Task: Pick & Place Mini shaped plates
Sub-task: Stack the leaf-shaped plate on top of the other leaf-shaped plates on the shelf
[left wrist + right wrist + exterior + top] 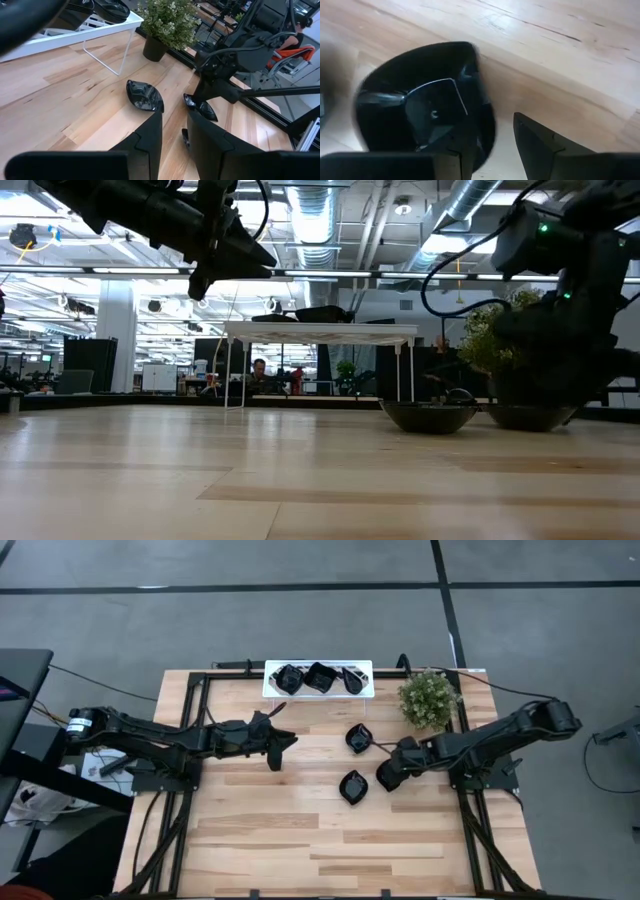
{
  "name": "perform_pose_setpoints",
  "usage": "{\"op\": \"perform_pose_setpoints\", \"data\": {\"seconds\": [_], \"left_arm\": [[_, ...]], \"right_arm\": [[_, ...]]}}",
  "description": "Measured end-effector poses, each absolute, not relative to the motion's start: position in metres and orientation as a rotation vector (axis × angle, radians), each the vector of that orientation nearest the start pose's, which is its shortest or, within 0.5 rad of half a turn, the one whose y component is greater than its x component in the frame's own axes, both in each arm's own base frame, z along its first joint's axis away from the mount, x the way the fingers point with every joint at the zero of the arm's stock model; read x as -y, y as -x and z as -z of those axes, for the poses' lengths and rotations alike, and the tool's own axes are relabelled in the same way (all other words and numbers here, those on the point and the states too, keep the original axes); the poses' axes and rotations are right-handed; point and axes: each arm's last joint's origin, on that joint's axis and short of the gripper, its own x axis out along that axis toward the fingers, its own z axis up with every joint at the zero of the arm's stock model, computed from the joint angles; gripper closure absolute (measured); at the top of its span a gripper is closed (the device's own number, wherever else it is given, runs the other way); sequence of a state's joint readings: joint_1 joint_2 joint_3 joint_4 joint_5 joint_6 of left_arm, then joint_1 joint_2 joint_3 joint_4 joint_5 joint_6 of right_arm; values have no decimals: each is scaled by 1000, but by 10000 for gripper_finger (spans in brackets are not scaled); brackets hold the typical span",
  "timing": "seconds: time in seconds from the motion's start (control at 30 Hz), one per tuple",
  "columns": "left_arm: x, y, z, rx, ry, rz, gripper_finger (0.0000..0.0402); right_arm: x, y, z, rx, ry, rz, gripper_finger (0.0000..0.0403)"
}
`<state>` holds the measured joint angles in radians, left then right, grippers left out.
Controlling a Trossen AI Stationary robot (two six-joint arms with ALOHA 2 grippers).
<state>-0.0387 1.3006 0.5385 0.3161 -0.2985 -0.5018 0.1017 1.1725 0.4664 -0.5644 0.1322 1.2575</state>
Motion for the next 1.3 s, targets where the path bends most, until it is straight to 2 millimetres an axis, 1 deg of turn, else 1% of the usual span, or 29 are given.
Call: {"op": "perform_pose_setpoints", "data": {"seconds": [0.13, 0.43, 0.57, 1.0, 1.13, 1.3], "left_arm": [[1, -254, -191, -366, 416, -359, 309], [1, -254, -191, -365, 416, -359, 309], [1, -254, -191, -365, 416, -359, 309], [1, -254, -191, -365, 416, -359, 309], [1, -255, -191, -364, 416, -359, 309], [1, -255, -191, -363, 416, -359, 309]], "right_arm": [[-14, -174, -138, -1055, -923, 793, 280], [-14, -174, -140, -1042, -928, 782, 286], [-14, -174, -140, -1041, -929, 782, 303], [-15, -175, -140, -1052, -912, 756, 381], [-15, -174, -143, -1042, -914, 740, 395], [-14, -170, -152, -1005, -919, 705, 401]]}}
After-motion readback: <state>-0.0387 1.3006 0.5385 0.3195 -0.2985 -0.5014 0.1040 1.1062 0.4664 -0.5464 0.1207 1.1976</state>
